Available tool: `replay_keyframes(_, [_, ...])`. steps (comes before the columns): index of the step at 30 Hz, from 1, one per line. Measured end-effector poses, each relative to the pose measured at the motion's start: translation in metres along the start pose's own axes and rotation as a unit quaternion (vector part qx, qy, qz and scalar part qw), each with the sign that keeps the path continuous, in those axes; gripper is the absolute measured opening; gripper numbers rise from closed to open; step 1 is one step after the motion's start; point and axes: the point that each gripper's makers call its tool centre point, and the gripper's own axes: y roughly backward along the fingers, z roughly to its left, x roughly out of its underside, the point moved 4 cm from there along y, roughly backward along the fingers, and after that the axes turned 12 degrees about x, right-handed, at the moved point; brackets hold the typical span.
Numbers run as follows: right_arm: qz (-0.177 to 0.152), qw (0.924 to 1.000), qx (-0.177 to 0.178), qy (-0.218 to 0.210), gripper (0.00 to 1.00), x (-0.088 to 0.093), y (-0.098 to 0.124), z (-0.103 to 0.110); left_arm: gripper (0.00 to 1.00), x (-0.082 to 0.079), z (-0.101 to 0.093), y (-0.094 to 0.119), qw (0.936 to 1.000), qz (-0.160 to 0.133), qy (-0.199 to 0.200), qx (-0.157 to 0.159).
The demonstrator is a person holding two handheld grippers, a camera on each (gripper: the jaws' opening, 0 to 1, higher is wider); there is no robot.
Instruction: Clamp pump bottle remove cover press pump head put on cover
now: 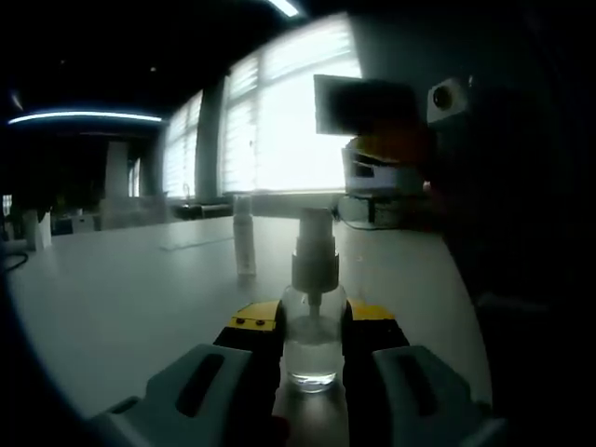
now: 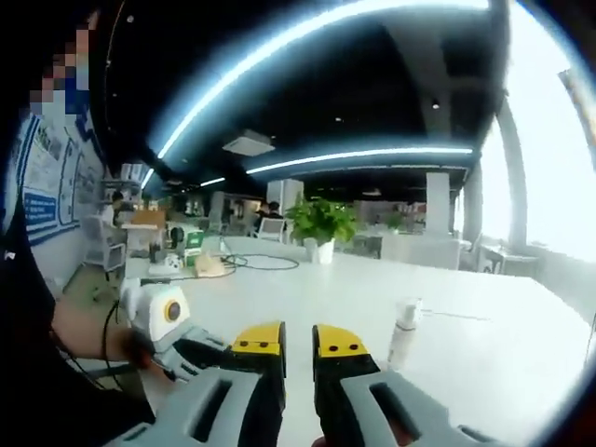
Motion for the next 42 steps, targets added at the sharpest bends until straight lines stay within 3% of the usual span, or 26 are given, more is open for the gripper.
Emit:
replay_keyframes(3, [0.020,0.9986,-0.019,0.046,0.06,-0.009,-0.006,0.002,0.15,0.000,0.000,0.000,1.0000,0.000,0.000,0.000])
replay_keyframes(9, [0.052,0.9929,-0.053,0.093,0.06,-0.022,-0.016,0.010,0.15,0.000,0.002,0.000,1.0000,-0.001,-0.001,0.000])
replay_keyframes(14, [0.095,0.9788,-0.098,0.153,0.06,-0.023,-0.025,0.024,0.15,0.000,0.002,0.000,1.0000,0.000,-0.001,0.000])
replay_keyframes(20, [0.134,0.9553,-0.134,0.226,0.06,-0.020,-0.031,0.033,0.15,0.000,0.002,0.000,1.0000,-0.001,-0.001,0.000])
replay_keyframes(23, [0.159,0.9385,-0.169,0.256,0.06,-0.018,-0.033,0.036,0.15,0.000,0.002,0.000,1.0000,0.000,-0.001,0.000])
replay_keyframes(27, [0.197,0.9053,-0.213,0.310,0.06,-0.014,-0.032,0.042,0.15,0.000,0.002,-0.001,1.0000,0.000,-0.002,0.000])
replay_keyframes(31, [0.216,0.8787,-0.241,0.351,0.04,-0.019,-0.036,0.044,0.15,0.000,0.001,0.000,1.0000,0.000,-0.002,0.000])
replay_keyframes(37, [0.215,0.8751,-0.248,0.355,0.02,-0.034,-0.047,0.049,0.16,0.000,0.001,0.000,1.0000,0.000,-0.005,0.002])
replay_keyframes(39, [0.224,0.8691,-0.255,0.360,0.03,-0.033,-0.049,0.049,0.15,0.000,0.001,-0.001,1.0000,0.000,-0.005,0.002])
replay_keyframes(40, [0.231,0.8622,-0.261,0.368,0.02,-0.031,-0.048,0.049,0.16,0.000,0.000,-0.001,1.0000,0.000,-0.005,0.002])
replay_keyframes(42, [0.244,0.8311,-0.290,0.407,0.01,-0.025,-0.043,0.049,0.15,0.000,0.000,-0.001,1.0000,-0.001,-0.005,0.002])
